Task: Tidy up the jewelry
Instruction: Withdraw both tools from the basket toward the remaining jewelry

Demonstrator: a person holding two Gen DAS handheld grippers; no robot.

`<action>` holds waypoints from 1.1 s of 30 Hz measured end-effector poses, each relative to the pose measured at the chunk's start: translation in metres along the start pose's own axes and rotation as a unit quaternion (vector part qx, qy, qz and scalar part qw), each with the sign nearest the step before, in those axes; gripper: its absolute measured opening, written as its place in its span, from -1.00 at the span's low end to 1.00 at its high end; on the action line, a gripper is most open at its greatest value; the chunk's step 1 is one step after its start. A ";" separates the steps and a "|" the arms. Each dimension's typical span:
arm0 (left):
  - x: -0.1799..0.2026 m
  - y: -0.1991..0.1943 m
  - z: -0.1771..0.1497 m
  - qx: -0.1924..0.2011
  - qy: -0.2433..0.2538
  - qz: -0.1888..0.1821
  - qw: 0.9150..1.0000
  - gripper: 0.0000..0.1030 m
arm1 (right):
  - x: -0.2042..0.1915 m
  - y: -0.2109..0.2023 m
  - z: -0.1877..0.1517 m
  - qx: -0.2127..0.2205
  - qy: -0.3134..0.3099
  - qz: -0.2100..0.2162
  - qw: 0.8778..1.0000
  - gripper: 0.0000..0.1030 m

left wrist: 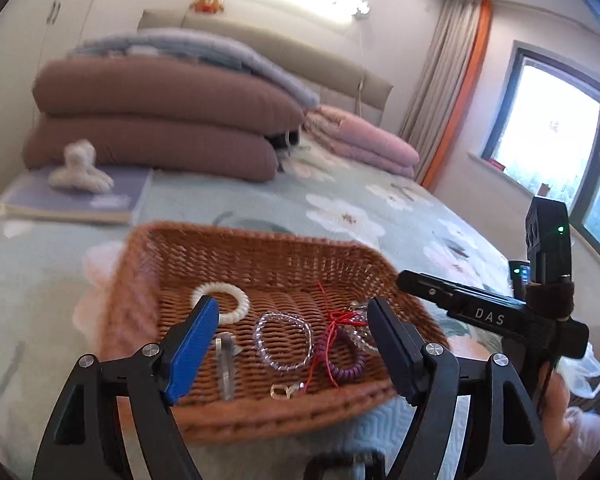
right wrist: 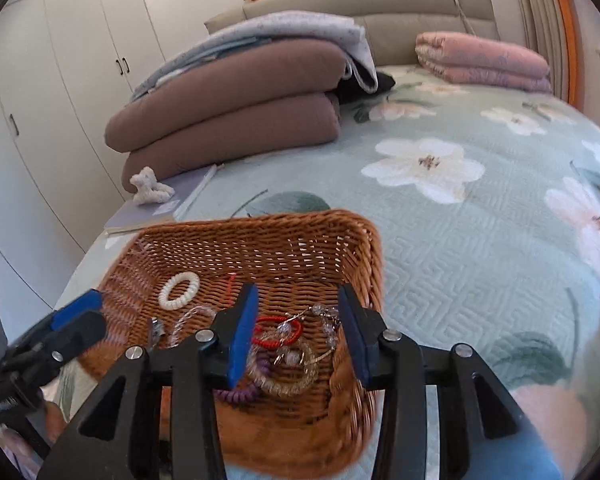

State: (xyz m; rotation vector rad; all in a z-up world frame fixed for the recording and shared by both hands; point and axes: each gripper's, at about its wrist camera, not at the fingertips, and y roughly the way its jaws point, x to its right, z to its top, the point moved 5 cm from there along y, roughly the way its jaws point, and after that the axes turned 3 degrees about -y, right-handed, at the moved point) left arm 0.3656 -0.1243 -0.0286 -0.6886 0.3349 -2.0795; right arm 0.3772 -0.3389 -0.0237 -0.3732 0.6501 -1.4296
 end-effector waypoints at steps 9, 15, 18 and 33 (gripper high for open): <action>-0.005 -0.136 0.011 0.084 -0.020 0.018 0.996 0.52 | -0.044 -0.116 -0.029 0.105 -0.008 -0.026 0.994 0.12; 0.000 -0.201 -0.008 0.104 -0.009 0.043 0.994 0.52 | -0.060 -0.167 -0.075 0.097 0.018 -0.011 0.995 0.20; 0.005 -0.222 -0.024 0.099 -0.003 0.048 0.994 0.52 | -0.070 -0.183 -0.093 0.089 0.016 -0.011 0.996 0.20; 0.010 -0.183 -0.138 -0.078 0.048 0.007 0.996 0.40 | -0.105 -0.156 -0.168 0.002 -0.008 -0.016 1.000 0.20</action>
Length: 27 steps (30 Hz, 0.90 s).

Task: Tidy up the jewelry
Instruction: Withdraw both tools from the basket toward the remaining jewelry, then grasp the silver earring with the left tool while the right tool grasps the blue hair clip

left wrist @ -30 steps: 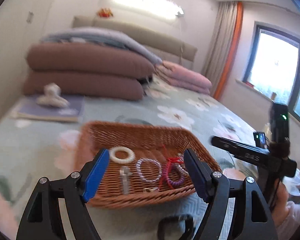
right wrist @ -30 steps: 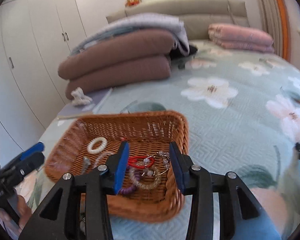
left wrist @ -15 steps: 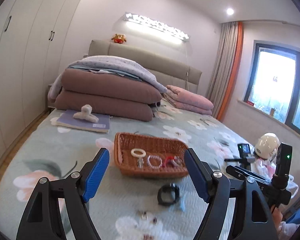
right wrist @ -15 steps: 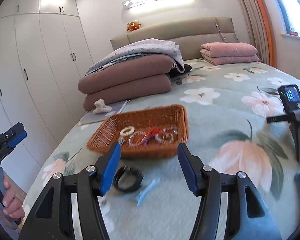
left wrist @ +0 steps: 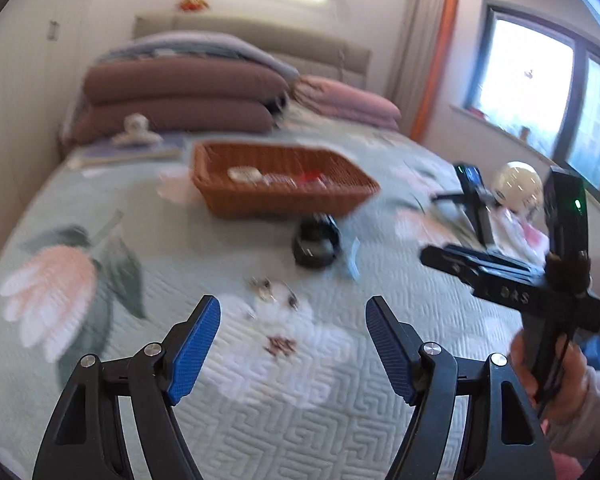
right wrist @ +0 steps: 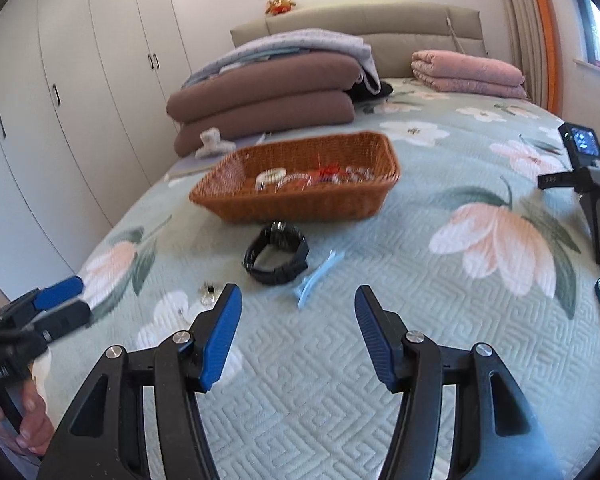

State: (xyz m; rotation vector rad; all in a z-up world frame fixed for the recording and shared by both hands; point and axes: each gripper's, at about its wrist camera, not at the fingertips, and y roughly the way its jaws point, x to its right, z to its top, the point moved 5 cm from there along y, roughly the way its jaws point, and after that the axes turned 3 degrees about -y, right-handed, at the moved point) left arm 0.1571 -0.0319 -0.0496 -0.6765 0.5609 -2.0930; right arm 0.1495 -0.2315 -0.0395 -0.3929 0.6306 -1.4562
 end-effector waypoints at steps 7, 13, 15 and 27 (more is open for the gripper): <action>-0.001 0.047 0.000 -0.033 -0.002 -0.021 0.999 0.16 | -0.003 0.048 0.000 -0.026 0.021 0.000 0.999 0.18; -0.003 0.098 -0.007 -0.085 -0.019 0.007 0.996 0.16 | -0.003 0.097 0.001 -0.067 0.030 -0.026 0.997 0.02; 0.001 0.105 -0.009 -0.091 -0.018 0.003 0.996 0.15 | -0.002 0.105 0.003 -0.074 0.039 -0.017 0.996 0.00; -0.004 0.122 -0.004 -0.102 -0.058 -0.001 0.993 -0.30 | -0.009 0.128 -0.003 -0.108 0.011 -0.034 0.994 -0.46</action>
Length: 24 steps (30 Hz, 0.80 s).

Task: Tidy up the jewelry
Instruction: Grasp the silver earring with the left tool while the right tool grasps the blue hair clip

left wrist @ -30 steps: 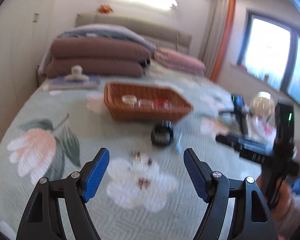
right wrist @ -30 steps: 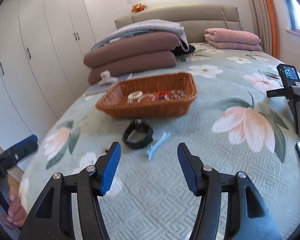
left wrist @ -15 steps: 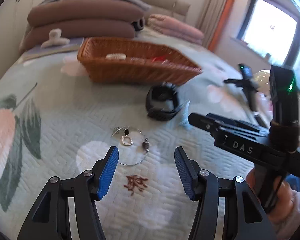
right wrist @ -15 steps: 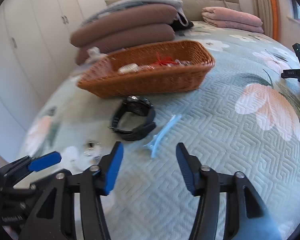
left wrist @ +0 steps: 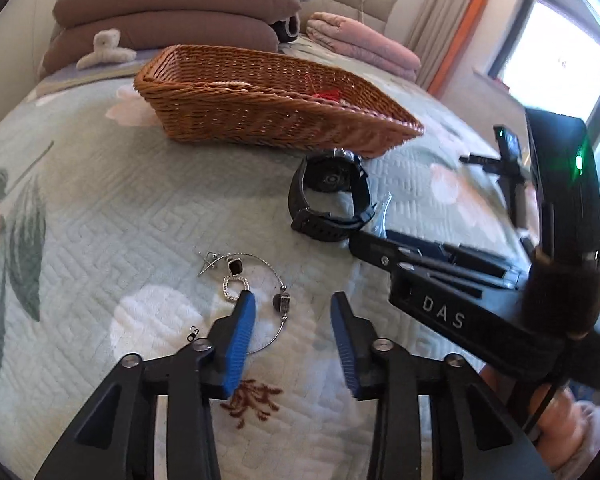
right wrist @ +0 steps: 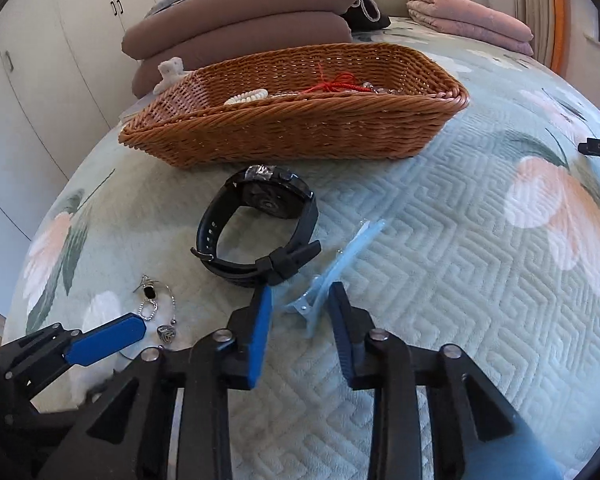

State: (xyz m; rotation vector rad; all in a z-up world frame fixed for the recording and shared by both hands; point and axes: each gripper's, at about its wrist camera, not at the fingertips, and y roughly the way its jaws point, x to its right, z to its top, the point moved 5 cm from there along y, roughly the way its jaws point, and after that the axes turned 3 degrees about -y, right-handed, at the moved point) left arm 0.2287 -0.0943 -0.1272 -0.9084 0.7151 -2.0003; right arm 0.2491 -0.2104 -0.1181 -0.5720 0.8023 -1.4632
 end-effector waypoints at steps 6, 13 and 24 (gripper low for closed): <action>0.004 0.006 0.000 -0.002 0.011 0.012 1.000 -0.36 | 0.005 -0.006 -0.003 0.001 -0.008 0.011 1.000 -0.49; 0.008 0.013 0.001 -0.001 0.021 0.034 0.999 -0.69 | 0.010 -0.018 -0.015 0.004 -0.041 0.023 0.999 -0.49; 0.012 0.010 0.001 0.010 0.032 0.051 0.998 -0.81 | 0.012 -0.019 -0.017 0.012 -0.043 0.027 0.999 -0.49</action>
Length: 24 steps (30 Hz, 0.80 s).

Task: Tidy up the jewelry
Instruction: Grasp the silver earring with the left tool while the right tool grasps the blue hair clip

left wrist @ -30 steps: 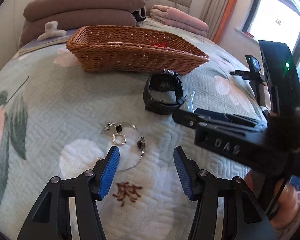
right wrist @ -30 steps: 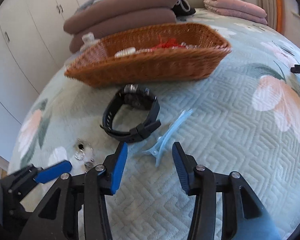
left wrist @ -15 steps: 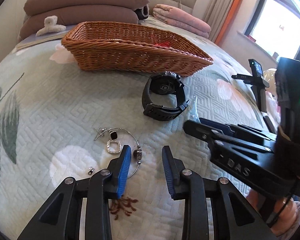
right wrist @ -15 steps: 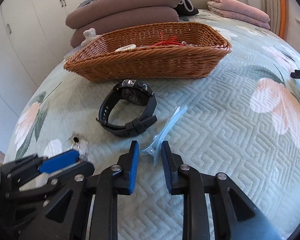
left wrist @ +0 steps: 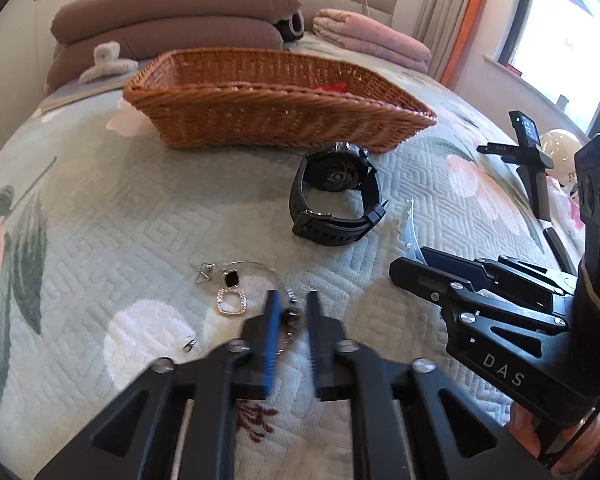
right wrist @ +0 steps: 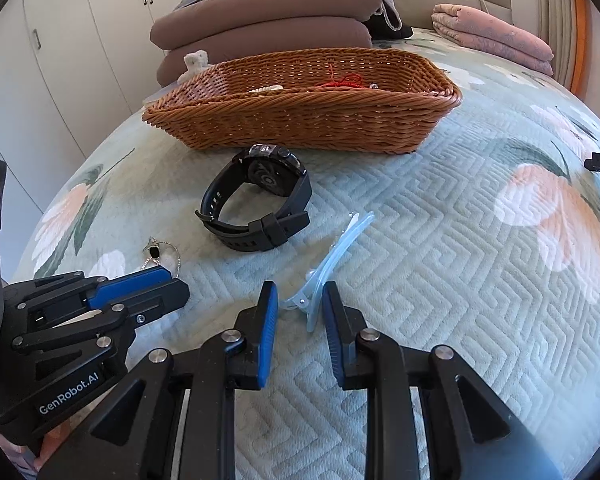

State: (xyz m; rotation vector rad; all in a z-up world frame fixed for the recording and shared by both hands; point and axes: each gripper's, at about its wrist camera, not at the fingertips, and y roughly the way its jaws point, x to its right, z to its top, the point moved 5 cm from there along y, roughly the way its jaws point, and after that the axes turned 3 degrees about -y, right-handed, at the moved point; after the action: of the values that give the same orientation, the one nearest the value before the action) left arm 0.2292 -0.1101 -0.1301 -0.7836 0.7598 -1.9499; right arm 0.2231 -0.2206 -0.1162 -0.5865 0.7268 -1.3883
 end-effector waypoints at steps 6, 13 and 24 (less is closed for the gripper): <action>-0.001 -0.027 -0.001 0.038 -0.008 -0.031 0.999 -0.81 | 0.004 -0.006 -0.004 0.007 0.008 0.002 1.000 -0.50; -0.001 -0.061 -0.001 0.078 -0.020 -0.050 0.996 -0.81 | 0.005 -0.027 -0.011 0.025 0.016 0.011 0.999 -0.51; -0.011 -0.117 0.017 0.133 -0.054 -0.100 0.985 -0.81 | 0.013 -0.063 -0.030 0.037 0.048 0.044 0.997 -0.52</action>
State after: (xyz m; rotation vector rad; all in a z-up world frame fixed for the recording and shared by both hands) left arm 0.1886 -0.0531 -0.0336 -0.8195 0.3557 -2.1136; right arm 0.1593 -0.2386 -0.0902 -0.4273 0.7671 -1.3626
